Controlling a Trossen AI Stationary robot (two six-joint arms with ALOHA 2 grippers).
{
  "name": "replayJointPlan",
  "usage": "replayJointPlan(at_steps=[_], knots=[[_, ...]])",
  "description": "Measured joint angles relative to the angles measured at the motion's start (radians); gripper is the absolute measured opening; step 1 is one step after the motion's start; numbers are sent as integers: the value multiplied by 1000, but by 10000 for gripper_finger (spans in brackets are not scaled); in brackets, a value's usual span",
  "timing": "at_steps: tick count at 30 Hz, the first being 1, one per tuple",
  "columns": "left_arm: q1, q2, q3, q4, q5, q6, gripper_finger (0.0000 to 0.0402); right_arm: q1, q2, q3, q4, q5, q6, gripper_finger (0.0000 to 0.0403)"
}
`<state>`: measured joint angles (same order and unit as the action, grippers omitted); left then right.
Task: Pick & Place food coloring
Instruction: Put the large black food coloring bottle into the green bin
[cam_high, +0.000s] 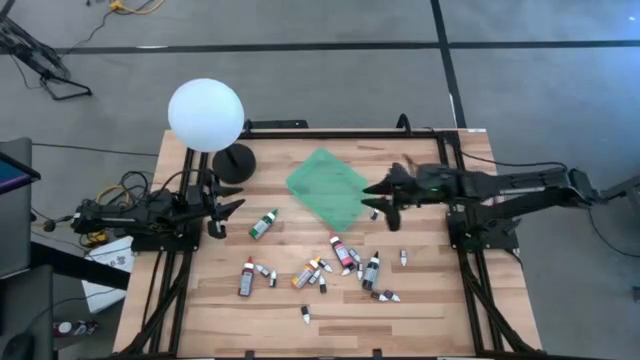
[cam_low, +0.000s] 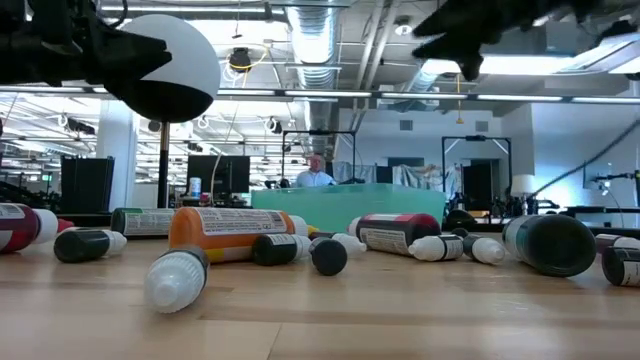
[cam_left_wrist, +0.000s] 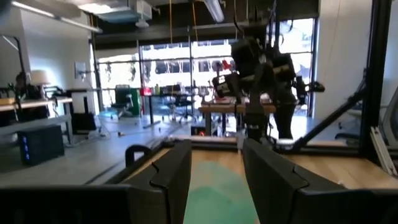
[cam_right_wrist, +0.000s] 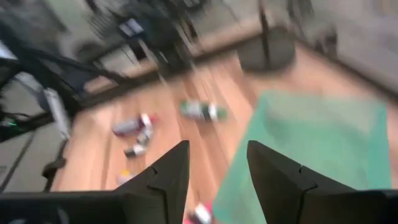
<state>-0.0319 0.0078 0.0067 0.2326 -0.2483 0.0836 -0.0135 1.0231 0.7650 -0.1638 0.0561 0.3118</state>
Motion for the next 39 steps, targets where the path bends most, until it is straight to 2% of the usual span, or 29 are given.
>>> replayJointPlan(at_steps=[7, 14, 22, 29, 34, 39], knots=[[0, 0, 0, -87, 0, -3, 138, 41, 272, 270, -362, 2, 293, 127], [0, 3, 0, -161, 8, -5, 138, 140, 434, 422, -616, 70, 594, 109], [0, 12, 0, -165, 33, -3, 138, 294, 516, 445, -663, 63, 1050, 108], [0, 12, 0, -165, 34, 40, 138, 426, 548, 442, -668, 69, 1370, 109], [0, 15, 0, -170, 58, 2, 138, 497, 604, 442, -685, 54, 1529, 109], [0, 47, 1, -177, 113, -52, 138, 526, 655, 448, -692, 48, 1565, 109]])
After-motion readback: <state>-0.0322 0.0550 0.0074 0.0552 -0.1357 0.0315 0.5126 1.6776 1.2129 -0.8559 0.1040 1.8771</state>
